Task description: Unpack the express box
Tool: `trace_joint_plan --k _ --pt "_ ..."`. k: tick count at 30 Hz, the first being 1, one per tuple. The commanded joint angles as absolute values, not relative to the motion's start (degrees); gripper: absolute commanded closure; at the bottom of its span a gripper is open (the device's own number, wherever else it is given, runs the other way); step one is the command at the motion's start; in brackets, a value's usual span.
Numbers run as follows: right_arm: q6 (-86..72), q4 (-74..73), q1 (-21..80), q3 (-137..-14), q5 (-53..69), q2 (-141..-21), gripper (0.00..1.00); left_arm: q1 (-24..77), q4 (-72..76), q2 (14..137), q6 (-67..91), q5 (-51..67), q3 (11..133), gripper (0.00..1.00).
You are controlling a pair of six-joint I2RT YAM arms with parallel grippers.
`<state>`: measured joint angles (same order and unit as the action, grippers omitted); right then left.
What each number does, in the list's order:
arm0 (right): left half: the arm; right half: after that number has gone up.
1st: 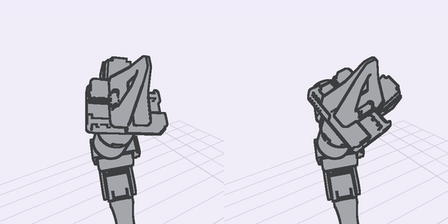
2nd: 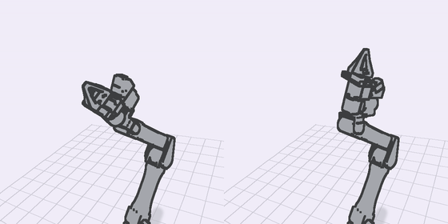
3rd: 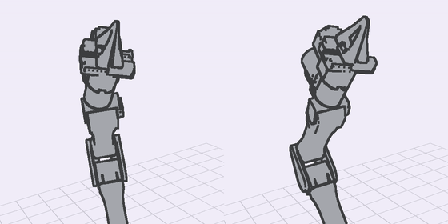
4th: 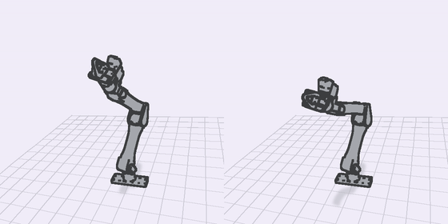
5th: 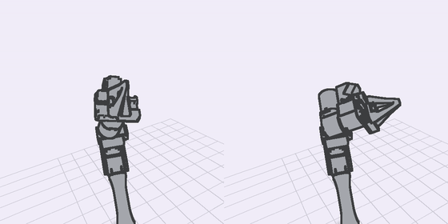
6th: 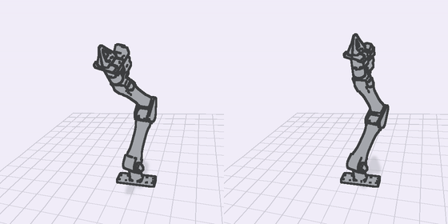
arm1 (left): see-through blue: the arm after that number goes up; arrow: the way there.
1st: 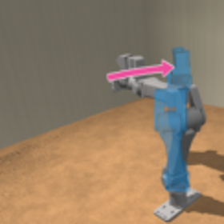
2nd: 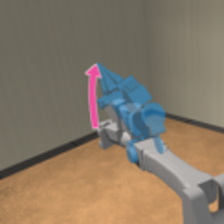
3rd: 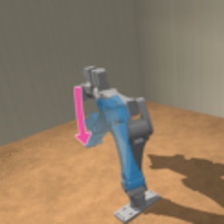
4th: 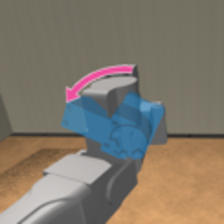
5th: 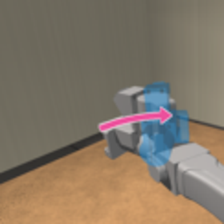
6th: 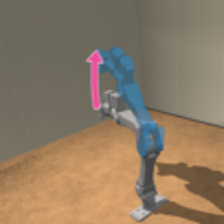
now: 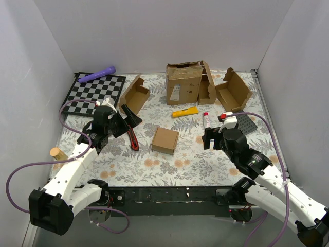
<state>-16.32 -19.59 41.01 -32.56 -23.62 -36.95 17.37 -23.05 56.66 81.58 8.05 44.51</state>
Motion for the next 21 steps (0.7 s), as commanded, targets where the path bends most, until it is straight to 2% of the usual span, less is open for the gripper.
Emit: trace_joint_plan --k 1,14,21 --pt "-17.31 -17.84 41.13 -34.98 -24.35 -37.35 0.02 17.31 -21.45 55.11 79.63 8.87 43.59 0.02" --pt "-16.96 -19.34 41.22 -36.30 -23.47 -38.23 0.02 17.31 -21.00 53.79 77.26 11.51 42.98 0.02" --pt "-16.35 -19.25 41.13 -37.70 -18.65 -40.51 0.02 17.31 -22.32 53.35 76.03 11.95 42.63 0.02"
